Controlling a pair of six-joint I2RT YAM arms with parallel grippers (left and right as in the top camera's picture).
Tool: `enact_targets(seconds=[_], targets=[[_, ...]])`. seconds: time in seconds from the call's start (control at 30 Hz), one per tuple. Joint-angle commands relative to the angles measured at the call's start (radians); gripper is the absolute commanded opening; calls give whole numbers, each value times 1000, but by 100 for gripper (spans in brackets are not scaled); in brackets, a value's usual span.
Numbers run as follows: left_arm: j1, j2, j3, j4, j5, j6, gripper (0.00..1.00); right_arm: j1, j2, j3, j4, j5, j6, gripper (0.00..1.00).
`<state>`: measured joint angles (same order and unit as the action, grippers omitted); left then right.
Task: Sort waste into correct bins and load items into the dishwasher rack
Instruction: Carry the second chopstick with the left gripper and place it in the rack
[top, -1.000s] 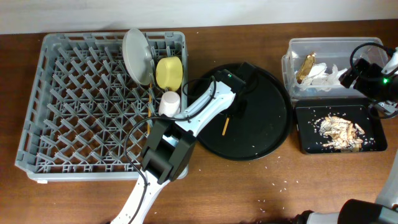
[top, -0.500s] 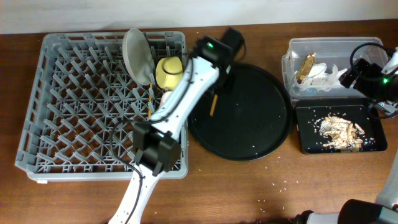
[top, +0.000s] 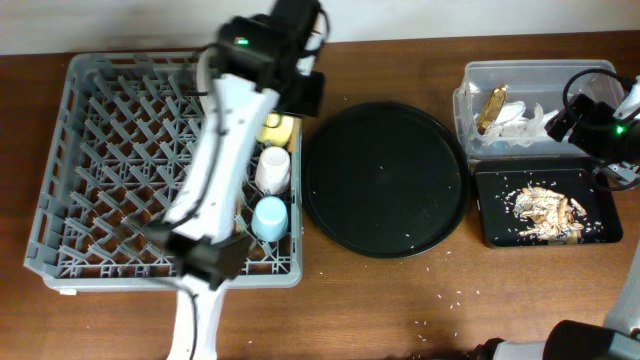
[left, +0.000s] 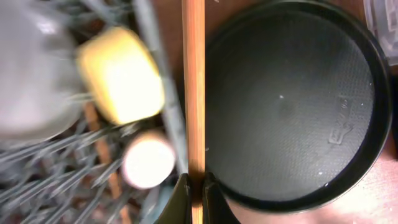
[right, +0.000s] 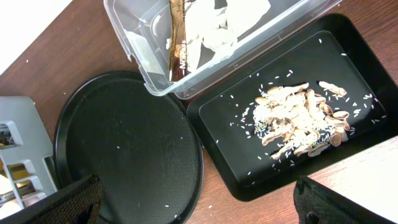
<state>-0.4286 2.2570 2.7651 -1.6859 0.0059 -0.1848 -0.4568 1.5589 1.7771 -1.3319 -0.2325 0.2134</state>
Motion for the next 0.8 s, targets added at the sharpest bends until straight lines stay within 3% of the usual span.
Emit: enact_targets(seconds=[0.0, 0.17, 0.4, 0.77], targets=[[49, -188, -179, -2, -67, 21, 1, -2, 3, -5, 0, 9, 4, 98], [102, -267, -488, 5, -143, -38, 1, -2, 3, -5, 0, 8, 4, 99], [156, -266, -870, 300, -164, -38, 1, -2, 3, -5, 0, 9, 4, 98], [223, -266, -1050, 422, -163, -2, 1, -2, 3, -5, 0, 9, 4, 99]])
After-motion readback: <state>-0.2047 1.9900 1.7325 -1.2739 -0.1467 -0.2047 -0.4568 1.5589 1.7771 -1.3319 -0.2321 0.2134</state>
